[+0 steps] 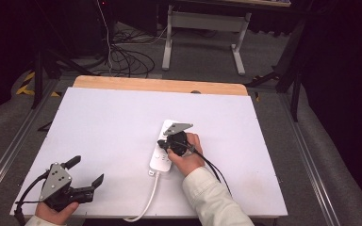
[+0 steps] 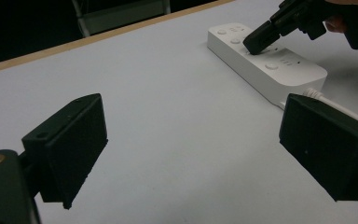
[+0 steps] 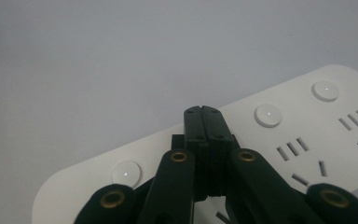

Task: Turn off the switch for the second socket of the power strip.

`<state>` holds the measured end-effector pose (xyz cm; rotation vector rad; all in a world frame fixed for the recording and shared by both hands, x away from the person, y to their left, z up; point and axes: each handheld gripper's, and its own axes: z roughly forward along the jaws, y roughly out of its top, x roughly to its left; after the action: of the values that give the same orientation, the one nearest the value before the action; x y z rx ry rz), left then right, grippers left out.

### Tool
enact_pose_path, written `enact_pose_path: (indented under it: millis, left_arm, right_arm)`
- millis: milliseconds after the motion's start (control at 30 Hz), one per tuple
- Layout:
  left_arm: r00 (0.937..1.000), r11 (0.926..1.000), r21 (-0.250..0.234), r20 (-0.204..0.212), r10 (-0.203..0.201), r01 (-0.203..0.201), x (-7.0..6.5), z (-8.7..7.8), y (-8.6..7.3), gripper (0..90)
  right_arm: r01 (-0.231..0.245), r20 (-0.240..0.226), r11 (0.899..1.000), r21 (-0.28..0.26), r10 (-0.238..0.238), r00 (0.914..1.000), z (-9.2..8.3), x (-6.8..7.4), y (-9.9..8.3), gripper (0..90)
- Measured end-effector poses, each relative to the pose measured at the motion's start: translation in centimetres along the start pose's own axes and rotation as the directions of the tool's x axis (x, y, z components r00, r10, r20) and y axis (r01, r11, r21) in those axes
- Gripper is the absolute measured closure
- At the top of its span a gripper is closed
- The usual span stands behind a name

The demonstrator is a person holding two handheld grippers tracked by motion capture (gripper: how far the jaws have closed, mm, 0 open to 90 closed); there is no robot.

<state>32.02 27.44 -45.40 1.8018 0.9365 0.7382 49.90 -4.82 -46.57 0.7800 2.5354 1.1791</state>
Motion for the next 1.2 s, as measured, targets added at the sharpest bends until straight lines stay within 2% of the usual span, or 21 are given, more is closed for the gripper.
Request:
enact_pose_path:
  millis: [267,300,367,433,567,700,1133,1200]
  left_arm:
    - [1.0000,1.0000,-0.001,-0.005,0.002,-0.002,0.1,0.0,0.0,8.2]
    - [1.0000,1.0000,0.000,-0.004,0.002,-0.002,0.1,0.0,0.0,8.2]
    - [1.0000,1.0000,0.000,-0.003,0.004,-0.004,0.1,0.0,0.1,8.2]
    - [1.0000,1.0000,-0.001,-0.004,-0.001,0.001,0.0,0.0,0.0,8.2]
    - [1.0000,1.0000,-0.002,-0.006,-0.002,0.002,0.1,0.0,0.0,8.2]
    - [1.0000,1.0000,-0.003,-0.004,-0.003,0.003,0.0,0.0,0.1,8.2]
    - [1.0000,1.0000,-0.004,-0.005,-0.007,0.007,0.1,0.1,0.0,8.2]
    - [1.0000,1.0000,-0.003,-0.007,-0.003,0.003,0.2,0.1,0.0,8.2]
  right_arm:
    - [-0.017,-0.008,1.000,-0.015,0.017,0.9998,0.0,-0.1,-0.2,90.0]
    - [-0.037,-0.015,0.999,-0.025,0.037,0.9992,-0.3,-0.1,-0.1,90.0]
    - [-0.040,-0.027,0.999,-0.023,0.040,0.9989,-0.3,0.0,-0.1,90.0]
    - [-0.034,-0.033,0.999,-0.041,0.033,0.9989,-0.4,0.1,-0.1,87.6]
    - [-0.015,-0.013,0.997,-0.076,0.014,0.9998,-1.2,0.4,0.2,87.7]
    - [0.003,-0.010,0.996,-0.085,-0.004,0.9999,-1.9,0.6,0.6,85.7]
    - [0.068,-0.019,0.988,-0.141,-0.072,0.9972,-3.8,1.7,2.2,63.4]
    - [0.059,-0.014,0.990,-0.130,-0.061,0.9980,-3.9,1.7,2.3,55.2]
